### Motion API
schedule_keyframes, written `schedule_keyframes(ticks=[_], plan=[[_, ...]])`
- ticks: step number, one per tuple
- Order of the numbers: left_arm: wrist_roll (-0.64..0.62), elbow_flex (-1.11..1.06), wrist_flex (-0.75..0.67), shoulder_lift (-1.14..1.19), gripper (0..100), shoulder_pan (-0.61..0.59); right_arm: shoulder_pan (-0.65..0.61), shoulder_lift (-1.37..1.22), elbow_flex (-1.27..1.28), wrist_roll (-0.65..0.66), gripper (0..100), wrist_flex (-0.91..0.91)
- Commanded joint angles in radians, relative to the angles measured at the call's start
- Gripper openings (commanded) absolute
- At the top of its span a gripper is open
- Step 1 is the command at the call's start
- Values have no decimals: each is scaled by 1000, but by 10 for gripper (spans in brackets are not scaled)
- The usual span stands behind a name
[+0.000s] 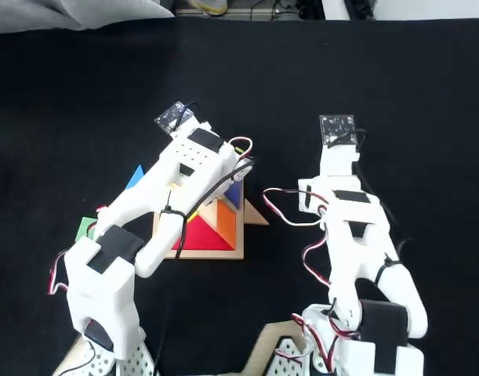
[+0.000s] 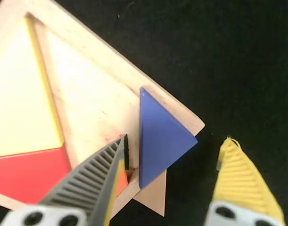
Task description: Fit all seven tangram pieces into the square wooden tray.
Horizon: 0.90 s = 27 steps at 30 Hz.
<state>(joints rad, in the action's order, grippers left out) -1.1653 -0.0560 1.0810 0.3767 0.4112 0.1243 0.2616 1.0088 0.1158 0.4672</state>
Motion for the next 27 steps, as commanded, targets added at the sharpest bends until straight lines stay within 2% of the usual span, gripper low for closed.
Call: schedule_keyframes(ticks=[1,9,14,19,27], plan=[[26,59,-11,-21,310,-8,9,54,-42,0,15,2],[46,188,17,-12,313,-8,14,61,-42,0,15,2],[115,228,-86,61,311,10,15,62,-42,0,15,2],[135,266,-123,173,310,13,15,62,-42,0,15,2],[133,383,80,196,313,-8,15,62,-42,0,15,2]])
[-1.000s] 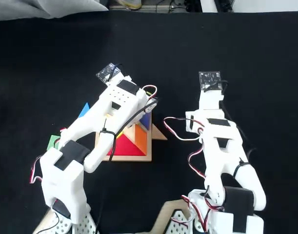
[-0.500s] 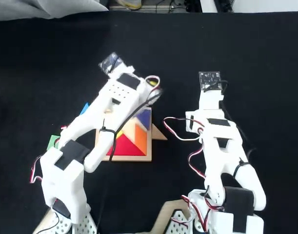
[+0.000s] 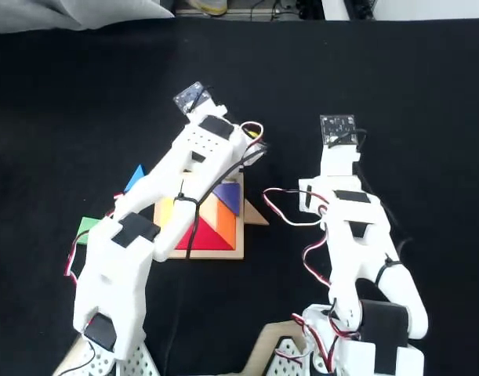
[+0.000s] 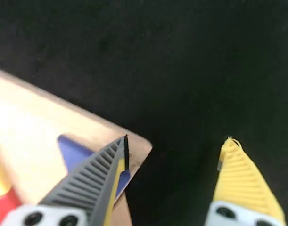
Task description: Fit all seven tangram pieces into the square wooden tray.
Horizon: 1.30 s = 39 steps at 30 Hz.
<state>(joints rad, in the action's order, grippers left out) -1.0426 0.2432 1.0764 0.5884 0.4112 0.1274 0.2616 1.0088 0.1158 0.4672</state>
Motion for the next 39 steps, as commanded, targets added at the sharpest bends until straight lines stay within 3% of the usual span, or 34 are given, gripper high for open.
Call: schedule_keyframes(ticks=[1,4,11,17,25,39], plan=[[11,87,94,-20,314,-8,12,62,-42,0,15,2],[11,125,109,-23,314,-18,12,62,-42,0,15,2],[12,265,302,-9,315,-8,12,62,-42,0,15,0],[12,213,273,-9,315,67,12,62,-42,0,15,2],[12,56,133,-9,315,38,14,62,-42,0,15,2],[12,39,135,-20,315,1,14,62,-42,0,15,2]])
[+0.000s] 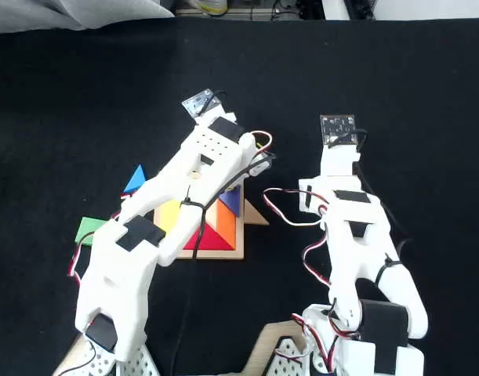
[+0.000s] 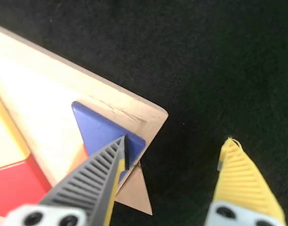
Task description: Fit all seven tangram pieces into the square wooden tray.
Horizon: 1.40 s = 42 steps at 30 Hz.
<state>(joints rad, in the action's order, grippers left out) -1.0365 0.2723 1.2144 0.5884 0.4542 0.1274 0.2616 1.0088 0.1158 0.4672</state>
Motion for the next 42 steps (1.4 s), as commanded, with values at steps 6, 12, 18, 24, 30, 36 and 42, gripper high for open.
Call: schedule_keyframes(ticks=[6,12,18,24,30,36,42], plan=[[6,5,8,-21,315,-41,14,62,-42,0,15,2],[6,136,181,-40,315,-7,28,62,-44,0,15,2],[6,102,169,-20,315,65,66,62,-76,-25,14,40],[6,88,98,38,315,56,71,62,-76,-28,15,40],[6,82,103,40,315,15,71,62,-76,-28,15,43],[6,133,190,38,315,10,71,62,-76,-28,15,43],[6,234,279,38,315,7,71,62,-76,-28,15,41]])
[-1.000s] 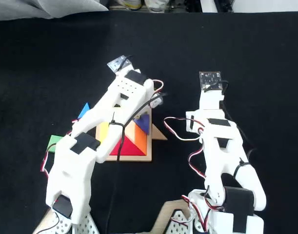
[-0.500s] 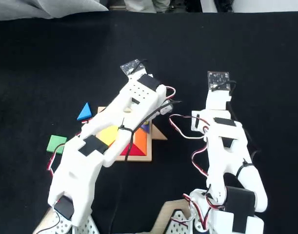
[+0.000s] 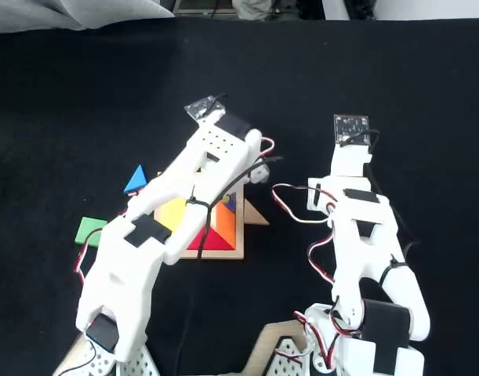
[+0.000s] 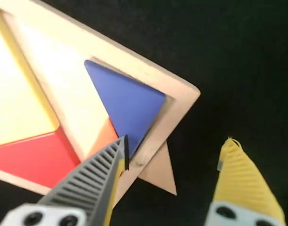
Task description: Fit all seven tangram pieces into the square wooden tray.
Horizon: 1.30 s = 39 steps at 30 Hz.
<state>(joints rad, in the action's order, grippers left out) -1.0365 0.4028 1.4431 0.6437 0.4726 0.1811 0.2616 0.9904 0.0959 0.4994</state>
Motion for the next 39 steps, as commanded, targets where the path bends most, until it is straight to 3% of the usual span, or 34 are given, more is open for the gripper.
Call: schedule_keyframes(ticks=[1,6,9,13,16,22,24,27,30,34,39], plan=[[6,139,77,-18,315,-16,17,62,-58,-8,15,9],[12,378,324,-66,315,-82,12,62,-54,-8,15,8],[149,357,321,-138,311,-177,9,62,-50,0,15,5],[307,173,321,-293,310,-275,9,62,-50,21,15,5],[387,-13,318,-489,310,-351,-17,62,-53,121,12,26],[489,-312,313,-899,310,-526,-193,107,-97,226,15,241],[575,-429,288,-1007,310,-587,-255,140,-122,226,16,327],[772,-696,143,-1148,310,-699,-338,170,-174,227,59,465],[905,-1040,-114,-1266,310,-786,-423,170,-200,227,142,528],[882,-1419,-471,-1415,310,-822,-519,168,-202,227,116,532],[832,-1633,-689,-1537,310,-831,-545,65,-211,278,109,520]])
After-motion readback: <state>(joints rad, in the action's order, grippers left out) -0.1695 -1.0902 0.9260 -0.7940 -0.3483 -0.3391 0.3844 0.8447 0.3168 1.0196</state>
